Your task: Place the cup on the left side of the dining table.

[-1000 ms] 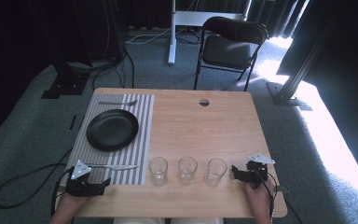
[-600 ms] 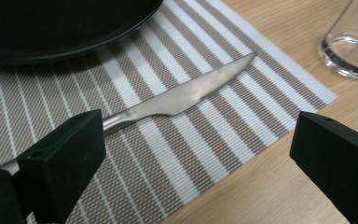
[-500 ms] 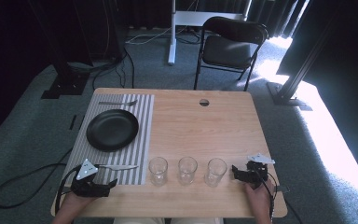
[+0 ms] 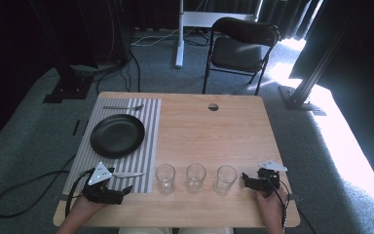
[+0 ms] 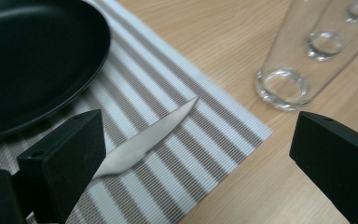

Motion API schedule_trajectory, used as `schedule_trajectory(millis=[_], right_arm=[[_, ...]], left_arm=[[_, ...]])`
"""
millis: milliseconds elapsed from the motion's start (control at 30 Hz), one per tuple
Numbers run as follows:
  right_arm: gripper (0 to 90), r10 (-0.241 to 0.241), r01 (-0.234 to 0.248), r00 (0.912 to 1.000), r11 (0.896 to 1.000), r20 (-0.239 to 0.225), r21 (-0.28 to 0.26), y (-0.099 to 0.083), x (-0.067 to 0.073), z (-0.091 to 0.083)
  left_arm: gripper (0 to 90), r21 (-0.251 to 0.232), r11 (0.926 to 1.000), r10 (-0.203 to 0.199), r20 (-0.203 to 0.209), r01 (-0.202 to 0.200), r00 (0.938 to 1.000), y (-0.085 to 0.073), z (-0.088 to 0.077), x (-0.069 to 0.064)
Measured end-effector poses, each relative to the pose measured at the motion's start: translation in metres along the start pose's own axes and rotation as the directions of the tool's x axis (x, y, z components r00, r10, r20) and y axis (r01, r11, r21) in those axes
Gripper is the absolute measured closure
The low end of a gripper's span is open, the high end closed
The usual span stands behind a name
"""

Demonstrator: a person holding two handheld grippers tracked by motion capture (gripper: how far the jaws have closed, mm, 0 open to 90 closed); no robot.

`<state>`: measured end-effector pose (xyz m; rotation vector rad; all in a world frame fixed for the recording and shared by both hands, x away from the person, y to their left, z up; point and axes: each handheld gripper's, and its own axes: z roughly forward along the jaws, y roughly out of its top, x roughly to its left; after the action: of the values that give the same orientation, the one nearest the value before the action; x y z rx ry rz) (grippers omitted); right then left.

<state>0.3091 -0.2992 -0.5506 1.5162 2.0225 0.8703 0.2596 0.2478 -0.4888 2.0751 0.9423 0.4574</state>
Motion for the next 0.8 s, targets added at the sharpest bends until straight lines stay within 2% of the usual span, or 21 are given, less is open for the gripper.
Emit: schedule_trajectory(millis=[100, 133, 267, 500, 733, 800], right_arm=[[12.2, -0.001, 0.001, 1.0000, 1.000, 0.000, 0.000, 0.000, 0.000, 0.000], [12.2, -0.001, 0.001, 1.0000, 1.000, 0.000, 0.000, 0.000, 0.000, 0.000], [12.2, 0.000, 0.000, 1.0000, 1.000, 0.000, 0.000, 0.000, 0.000, 0.000], [12.2, -0.001, 0.001, 1.0000, 1.000, 0.000, -0.001, 0.000, 0.000, 0.000], [12.2, 0.000, 0.000, 1.0000, 1.000, 0.000, -0.002, 0.000, 0.000, 0.000], [12.1, -0.001, 0.001, 1.0000, 1.000, 0.000, -0.001, 0.000, 0.000, 0.000]], left_arm=[[3.9, -0.003, 1.0000, 0.004, 0.015, -0.004, 0.9999, 0.004, 0.000, -0.002], [3.9, -0.006, 0.9998, 0.019, 0.023, -0.019, 0.9996, 0.008, 0.000, -0.004], [3.9, -0.008, 0.9992, 0.040, 0.034, -0.039, 0.9986, 0.015, 0.002, -0.009], [3.9, -0.017, 0.9974, 0.071, 0.078, -0.070, 0.9945, 0.028, 0.005, -0.017], [3.9, -0.017, 0.9947, 0.103, 0.087, -0.102, 0.9909, 0.039, 0.008, -0.023], [4.0, -0.018, 0.9943, 0.107, 0.102, -0.105, 0.9891, 0.043, 0.009, -0.024]])
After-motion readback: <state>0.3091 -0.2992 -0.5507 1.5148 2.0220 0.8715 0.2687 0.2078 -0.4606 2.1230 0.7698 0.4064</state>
